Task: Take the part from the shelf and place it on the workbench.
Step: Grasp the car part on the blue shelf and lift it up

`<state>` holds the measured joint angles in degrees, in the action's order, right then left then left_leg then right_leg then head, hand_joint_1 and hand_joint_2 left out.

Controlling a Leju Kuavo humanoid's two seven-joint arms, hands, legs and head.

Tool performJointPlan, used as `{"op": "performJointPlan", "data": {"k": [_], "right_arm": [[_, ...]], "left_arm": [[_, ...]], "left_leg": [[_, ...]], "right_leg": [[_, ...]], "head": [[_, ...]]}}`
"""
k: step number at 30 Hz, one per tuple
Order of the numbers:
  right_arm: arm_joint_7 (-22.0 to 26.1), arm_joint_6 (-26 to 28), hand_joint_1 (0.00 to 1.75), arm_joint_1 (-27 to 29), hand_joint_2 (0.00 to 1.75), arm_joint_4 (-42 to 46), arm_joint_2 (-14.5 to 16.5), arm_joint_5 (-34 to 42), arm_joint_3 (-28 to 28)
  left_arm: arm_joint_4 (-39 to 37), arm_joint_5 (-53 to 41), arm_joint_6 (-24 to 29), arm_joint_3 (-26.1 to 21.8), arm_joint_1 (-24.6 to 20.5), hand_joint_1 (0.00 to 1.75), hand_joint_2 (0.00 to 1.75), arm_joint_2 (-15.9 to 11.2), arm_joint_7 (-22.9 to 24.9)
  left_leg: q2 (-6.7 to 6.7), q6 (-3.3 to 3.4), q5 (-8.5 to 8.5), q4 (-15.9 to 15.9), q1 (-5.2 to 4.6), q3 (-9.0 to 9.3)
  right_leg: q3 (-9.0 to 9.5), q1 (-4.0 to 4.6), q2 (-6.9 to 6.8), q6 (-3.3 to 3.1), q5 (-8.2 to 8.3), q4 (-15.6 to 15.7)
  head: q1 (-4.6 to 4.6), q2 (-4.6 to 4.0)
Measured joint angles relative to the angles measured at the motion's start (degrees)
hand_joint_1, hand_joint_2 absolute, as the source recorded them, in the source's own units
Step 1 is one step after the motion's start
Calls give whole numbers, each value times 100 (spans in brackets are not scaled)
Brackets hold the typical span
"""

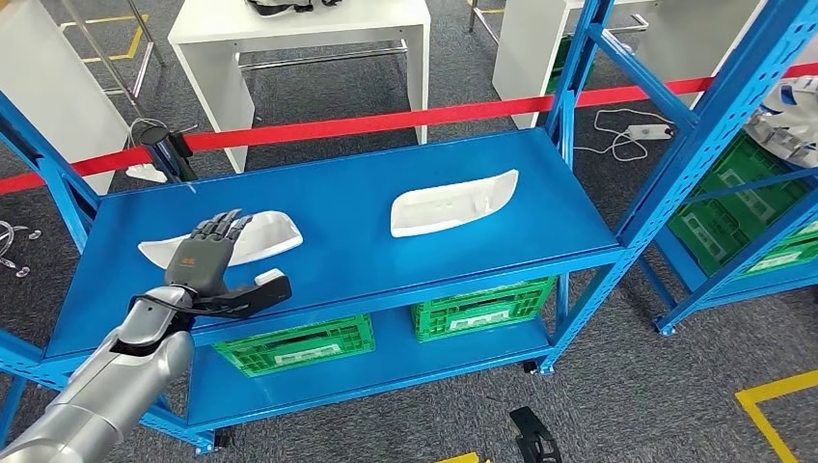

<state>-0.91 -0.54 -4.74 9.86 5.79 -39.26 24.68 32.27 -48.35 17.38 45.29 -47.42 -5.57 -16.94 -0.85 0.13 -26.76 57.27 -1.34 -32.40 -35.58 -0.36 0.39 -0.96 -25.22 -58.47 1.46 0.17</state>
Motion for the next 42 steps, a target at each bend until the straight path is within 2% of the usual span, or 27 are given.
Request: {"op": "performJointPlan", "data": {"k": [12, 13, 16, 17, 29, 42], "right_arm": [[-1, -8, 0, -27, 0, 0, 0, -29, 0], [-2, -8, 0, -28, 0, 0, 0, -32, 0], [-2, -8, 0, -30, 0, 0, 0, -40, 0], [-2, -8, 0, -30, 0, 0, 0, -41, 0], [6, -8, 0, -30, 0, 0, 0, 16, 45], [74, -5, 0, -25, 0, 0, 0, 44, 120]], "left_arm": [[-301, -240, 0, 128, -4, 0, 175, 103, 222], [-326, -251, -1, 134, -4, 27, 175, 118, 248], [-389, -271, -1, 157, -4, 156, 175, 155, 285], [-409, -281, -1, 167, -4, 174, 175, 166, 294], [-632, -321, 3, 217, -4, 175, 175, 443, 252], [-700, -306, 45, 218, -4, 175, 175, 562, 129]], "left_leg": [[0, -1, -1, 0, 0, 0], [0, -1, -1, 0, 0, 0], [0, -1, -1, 0, 0, 0], [0, -1, -1, 0, 0, 0], [0, 0, -1, 0, -2, 0], [0, 0, -1, 0, -2, 0]], "right_leg": [[0, 0, 0, 0, 0, 0], [0, 0, 0, 0, 0, 0], [0, 0, 0, 0, 0, 0], [0, 0, 0, 0, 0, 0], [0, -2, 0, 0, 0, 1], [0, -2, 0, 0, 0, 1]], "head": [[0, 0], [0, 0], [0, 0], [0, 0], [0, 0], [0, 0]]}}
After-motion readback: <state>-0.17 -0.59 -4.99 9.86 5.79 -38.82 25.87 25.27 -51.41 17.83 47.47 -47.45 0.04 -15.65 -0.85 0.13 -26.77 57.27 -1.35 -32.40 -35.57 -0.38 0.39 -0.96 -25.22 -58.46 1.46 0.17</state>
